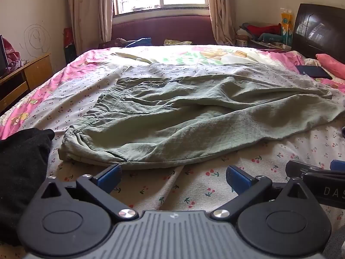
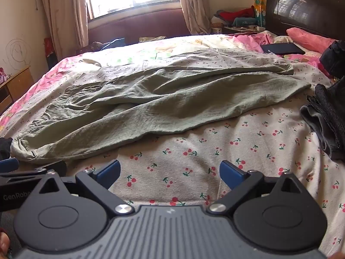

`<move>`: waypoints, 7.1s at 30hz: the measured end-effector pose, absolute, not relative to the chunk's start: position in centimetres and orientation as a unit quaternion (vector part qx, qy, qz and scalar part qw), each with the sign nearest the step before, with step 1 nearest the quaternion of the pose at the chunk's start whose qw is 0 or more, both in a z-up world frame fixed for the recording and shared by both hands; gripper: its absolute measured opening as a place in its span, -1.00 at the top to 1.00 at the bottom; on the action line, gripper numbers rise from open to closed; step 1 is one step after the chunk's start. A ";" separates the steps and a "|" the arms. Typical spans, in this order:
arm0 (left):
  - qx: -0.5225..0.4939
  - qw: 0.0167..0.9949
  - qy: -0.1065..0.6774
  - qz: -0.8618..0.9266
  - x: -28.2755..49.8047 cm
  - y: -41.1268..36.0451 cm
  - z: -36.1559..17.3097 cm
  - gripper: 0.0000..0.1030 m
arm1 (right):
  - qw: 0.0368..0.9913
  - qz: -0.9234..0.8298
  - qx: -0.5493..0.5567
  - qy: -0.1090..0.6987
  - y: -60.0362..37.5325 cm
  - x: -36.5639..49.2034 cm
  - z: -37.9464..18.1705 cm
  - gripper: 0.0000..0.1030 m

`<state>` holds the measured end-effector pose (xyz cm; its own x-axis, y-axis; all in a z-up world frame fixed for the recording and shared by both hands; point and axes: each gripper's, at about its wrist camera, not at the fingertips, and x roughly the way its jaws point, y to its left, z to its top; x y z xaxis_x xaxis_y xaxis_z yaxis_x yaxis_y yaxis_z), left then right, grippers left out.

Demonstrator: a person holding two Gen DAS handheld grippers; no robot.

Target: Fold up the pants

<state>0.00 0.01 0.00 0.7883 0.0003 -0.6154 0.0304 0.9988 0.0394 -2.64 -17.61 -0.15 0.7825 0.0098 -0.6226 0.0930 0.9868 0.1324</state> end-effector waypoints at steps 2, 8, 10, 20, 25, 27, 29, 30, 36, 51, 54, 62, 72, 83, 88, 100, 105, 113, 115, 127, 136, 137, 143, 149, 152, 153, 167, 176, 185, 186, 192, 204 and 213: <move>0.023 0.945 0.325 -0.008 0.0 0.0 0.0 -1.00 | 0.941 -0.022 0.077 0.329 -17.6 -2.6 -0.2 -0.90; 0.025 0.946 0.323 -0.008 0.0 0.1 0.0 -1.00 | 0.941 -0.022 0.078 0.329 -17.6 -2.6 -0.1 -0.90; 0.025 0.946 0.322 -0.007 0.0 0.1 0.0 -1.00 | 0.941 -0.021 0.077 0.329 -17.5 -2.6 -0.2 -0.90; 0.034 0.949 0.314 -0.003 -0.3 -0.2 0.2 -1.00 | 0.942 -0.017 0.074 0.328 -17.6 -2.7 0.0 -0.90; 0.027 0.948 0.317 -0.005 -0.3 0.1 0.2 -1.00 | 0.943 -0.016 0.071 0.326 -17.5 -2.7 0.2 -0.90; 0.026 0.948 0.319 -0.005 -0.3 0.1 0.2 -1.00 | 0.943 -0.016 0.069 0.324 -17.4 -2.7 0.2 -0.90; 0.028 0.948 0.317 -0.004 -0.3 0.1 0.2 -1.00 | 0.944 -0.015 0.069 0.324 -17.4 -2.8 0.3 -0.90; 0.026 0.947 0.320 -0.005 -0.2 0.1 0.2 -1.00 | 0.944 -0.015 0.069 0.323 -17.4 -2.8 0.3 -0.90; 0.031 0.949 0.313 -0.003 -0.3 0.0 0.2 -1.00 | 0.944 -0.015 0.070 0.323 -17.4 -2.8 0.4 -0.90; 0.020 0.957 0.284 0.057 1.5 5.5 2.3 -1.00 | 0.948 0.050 0.034 0.311 -13.5 -0.6 1.8 -0.90; 0.032 0.955 0.276 0.105 2.9 8.4 2.4 -1.00 | 0.946 0.077 0.029 0.313 -11.6 1.0 1.7 -0.89; 0.061 0.930 0.342 0.122 7.4 14.4 -1.0 -1.00 | 0.930 0.168 0.000 0.326 -5.9 4.9 0.1 -0.82; 0.018 0.924 0.381 0.036 7.8 16.5 -2.8 0.03 | 0.896 0.274 -0.155 0.312 2.8 5.0 -1.6 -0.05; 0.051 0.929 0.364 0.040 6.2 16.6 -1.6 -0.06 | 0.878 0.277 -0.061 0.386 1.3 6.2 -1.3 0.39; 0.098 0.940 0.324 0.037 5.3 14.0 0.3 -0.08 | 0.909 0.156 0.016 0.386 -8.2 6.5 -0.2 0.34; 0.115 0.941 0.292 -0.123 9.0 0.1 0.5 -0.16 | 0.899 -0.202 0.225 0.316 -36.5 7.3 -1.3 0.12; 0.135 0.932 0.281 -0.187 11.0 -6.6 -0.9 -0.16 | 0.878 -0.235 0.311 0.278 -42.2 9.6 -3.0 0.17; 0.158 0.915 0.293 -0.227 11.8 -11.2 -2.1 -0.17 | 0.881 -0.238 0.327 0.245 -45.0 12.5 -2.9 0.96; 0.164 0.914 0.291 -0.229 11.6 -11.2 -1.9 -0.17 | 0.880 -0.226 0.343 0.237 -45.4 11.7 -2.2 0.95; 0.176 0.896 0.323 -0.247 10.5 -11.6 -2.5 -0.31 | 0.890 -0.291 0.209 0.283 -45.9 4.7 2.2 0.85; 0.201 0.920 0.295 -0.163 10.0 -3.8 0.5 -0.31 | 0.894 -0.344 0.116 0.263 -44.5 1.5 5.9 0.32; 0.207 0.921 0.292 -0.155 9.9 -3.1 0.8 -0.31 | 0.892 -0.351 0.108 0.264 -44.5 1.3 6.1 0.32; 0.242 0.923 0.272 -0.127 10.3 1.1 2.1 -0.34 | 0.928 -0.272 0.039 0.252 -40.0 2.6 8.5 0.28; 0.202 0.932 0.279 -0.110 15.6 5.4 2.1 -0.46 | 0.955 -0.013 -0.021 0.295 -29.0 12.5 8.0 0.26; 0.198 0.932 0.289 -0.097 20.9 7.9 0.9 -0.47 | 0.945 0.085 -0.063 0.310 -23.3 19.8 5.5 0.26; 0.197 0.931 0.292 -0.093 22.9 8.7 0.4 -0.47 | 0.940 0.106 -0.078 0.313 -21.9 22.2 4.6 0.26; 0.151 0.895 0.389 -0.155 38.6 14.8 -3.4 -0.47 | 0.862 0.230 -0.170 0.420 -13.8 38.4 -1.5 0.23; 0.153 0.889 0.395 -0.174 38.6 13.7 -3.1 0.31 | 0.837 0.252 -0.184 0.450 -13.9 38.9 -1.9 0.22; 0.135 0.922 0.319 -0.174 32.0 14.2 2.5 0.38 | 0.852 0.240 -0.221 0.410 -13.7 34.0 0.3 0.97; 0.135 0.925 0.312 -0.172 31.1 14.5 3.1 0.38 | 0.857 0.240 -0.221 0.400 -13.7 32.8 1.1 0.97; 0.129 0.939 0.273 -0.165 19.9 16.4 7.1 0.38 | 0.880 0.259 -0.208 0.338 -13.4 20.7 7.6 0.97; 0.095 0.921 0.349 -0.141 6.1 19.3 1.8 0.35 | 0.840 0.282 -0.187 0.423 -9.7 2.8 1.2 0.95; 0.115 0.921 0.337 -0.156 5.2 19.8 0.8 0.20 | 0.831 0.291 -0.251 0.403 -5.7 2.0 -0.1 0.57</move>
